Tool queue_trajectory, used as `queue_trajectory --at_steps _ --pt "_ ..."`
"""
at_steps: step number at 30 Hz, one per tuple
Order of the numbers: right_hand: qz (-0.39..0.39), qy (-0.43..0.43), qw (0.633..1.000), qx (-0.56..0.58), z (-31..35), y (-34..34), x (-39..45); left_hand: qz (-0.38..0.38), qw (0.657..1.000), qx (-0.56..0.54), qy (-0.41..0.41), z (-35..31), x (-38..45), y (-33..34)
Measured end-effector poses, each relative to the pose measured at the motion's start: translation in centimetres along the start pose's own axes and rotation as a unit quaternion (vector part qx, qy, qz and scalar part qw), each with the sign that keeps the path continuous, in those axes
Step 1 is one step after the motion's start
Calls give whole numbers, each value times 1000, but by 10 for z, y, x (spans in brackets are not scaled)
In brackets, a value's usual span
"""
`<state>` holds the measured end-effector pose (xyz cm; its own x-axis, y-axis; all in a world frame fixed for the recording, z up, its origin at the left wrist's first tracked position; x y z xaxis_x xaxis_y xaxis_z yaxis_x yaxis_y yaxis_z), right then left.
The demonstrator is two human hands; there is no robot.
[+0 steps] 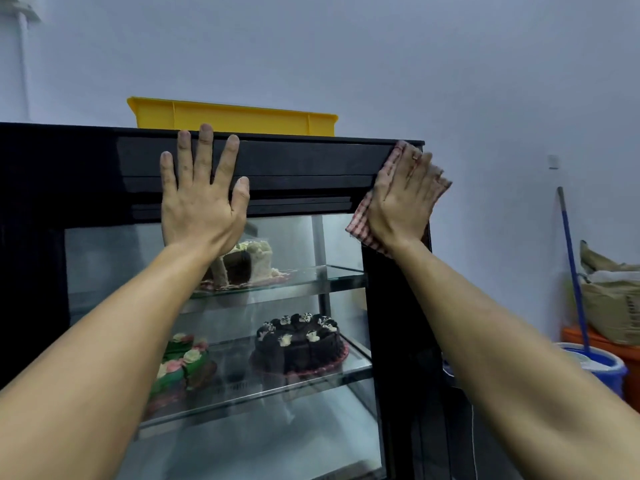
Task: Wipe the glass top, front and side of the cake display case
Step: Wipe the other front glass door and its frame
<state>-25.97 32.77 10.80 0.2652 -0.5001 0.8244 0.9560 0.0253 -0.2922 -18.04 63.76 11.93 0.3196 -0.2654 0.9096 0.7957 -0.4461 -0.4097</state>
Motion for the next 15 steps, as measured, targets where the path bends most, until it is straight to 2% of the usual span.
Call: queue_trajectory --at_steps 4,9,11,15 --pt "-7 -44 999 8 3 -4 20 -5 1000 -10 1 0 1 2" --pt "5 24 996 88 -41 25 -67 -35 999 -20 -1 -11 -4 9" --pt "9 31 997 73 -53 33 -97 -29 999 -17 -4 -12 -5 9" --pt "16 47 997 62 -38 21 -75 -25 1000 -8 0 -12 -8 9"
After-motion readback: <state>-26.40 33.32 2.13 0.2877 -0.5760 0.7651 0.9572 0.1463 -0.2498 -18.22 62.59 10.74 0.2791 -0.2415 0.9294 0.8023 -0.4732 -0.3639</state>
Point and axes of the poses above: each hand's wrist, its own x-axis towards the middle knuckle, its own y-axis out of the palm, z = x × y, the point moved 2 cm from there along x, towards the middle knuckle, and after that the axes turned 14 degrees about z, right-handed, at the moved point
